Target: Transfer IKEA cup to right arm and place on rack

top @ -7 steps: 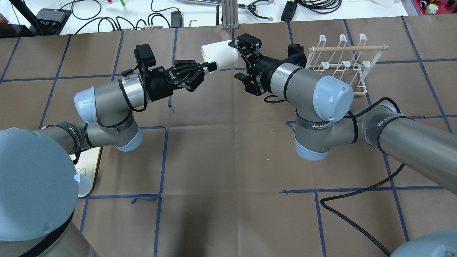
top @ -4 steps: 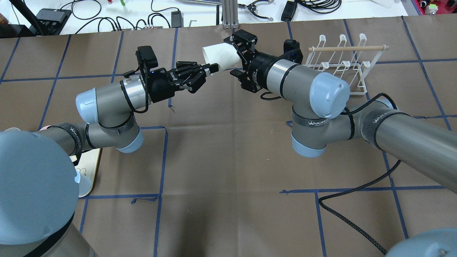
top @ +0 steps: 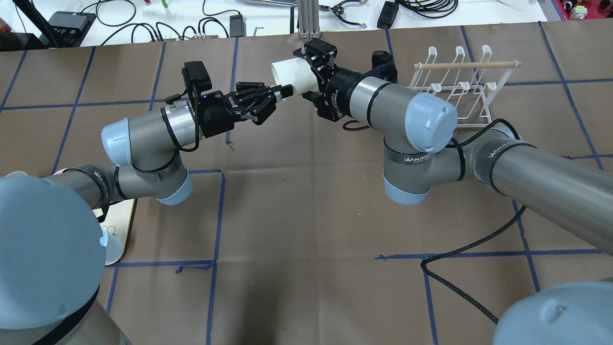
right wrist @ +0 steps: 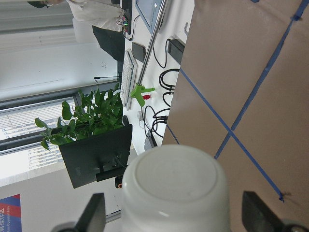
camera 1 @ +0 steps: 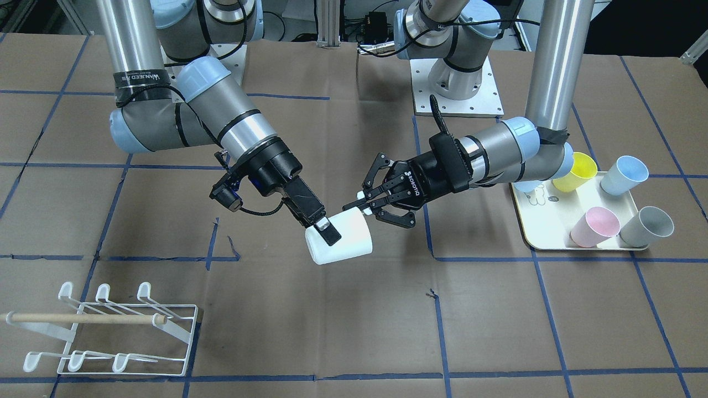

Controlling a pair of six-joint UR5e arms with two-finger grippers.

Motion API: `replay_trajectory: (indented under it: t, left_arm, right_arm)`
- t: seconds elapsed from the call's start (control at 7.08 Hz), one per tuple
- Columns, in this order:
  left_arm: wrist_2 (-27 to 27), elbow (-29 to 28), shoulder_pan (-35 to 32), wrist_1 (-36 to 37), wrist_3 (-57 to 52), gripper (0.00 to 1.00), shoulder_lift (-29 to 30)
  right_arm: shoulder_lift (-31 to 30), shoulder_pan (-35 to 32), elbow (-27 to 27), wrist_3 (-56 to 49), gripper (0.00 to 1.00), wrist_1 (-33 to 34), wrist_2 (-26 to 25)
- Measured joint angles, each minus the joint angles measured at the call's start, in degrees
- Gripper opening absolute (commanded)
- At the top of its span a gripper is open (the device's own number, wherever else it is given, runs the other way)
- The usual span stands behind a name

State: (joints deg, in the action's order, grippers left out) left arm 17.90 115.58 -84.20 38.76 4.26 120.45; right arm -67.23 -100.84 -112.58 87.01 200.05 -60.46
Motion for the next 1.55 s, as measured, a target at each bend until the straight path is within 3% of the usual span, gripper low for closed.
replay_trajectory:
  t: [0.14, 0.28, 0.42, 0.85, 0.99, 1.55]
  left_arm:
    - [0.0, 0.0, 0.0, 0.0, 0.0, 0.06, 0.0]
    - [0.0, 0.0, 0.0, 0.0, 0.0, 0.06, 0.0]
    - [0.0, 0.0, 0.0, 0.0, 0.0, 0.06, 0.0]
    - [0.0, 0.0, 0.0, 0.0, 0.0, 0.1, 0.0]
    - [0.0, -0.1, 0.0, 0.0, 0.0, 0.22, -0.1]
    - [0.1, -0.8, 0.0, -0.1, 0.9, 0.89, -0.2]
  right_arm:
    - [0.3, -0.2, 0.2, 0.0, 0.98, 0.0, 0.0]
    - [0.7, -0.2, 0.2, 0.0, 0.73, 0.0, 0.0]
    - [1.0, -0.2, 0.2, -0.1, 0.6, 0.0, -0.1]
    - [1.0, -0.2, 0.4, -0.2, 0.59, -0.4, -0.2]
    - [1.0, -0.2, 0.7, -0.2, 0.59, -0.5, -0.2]
    - [1.0, -0.2, 1.0, -0.2, 0.59, -0.7, -0.2]
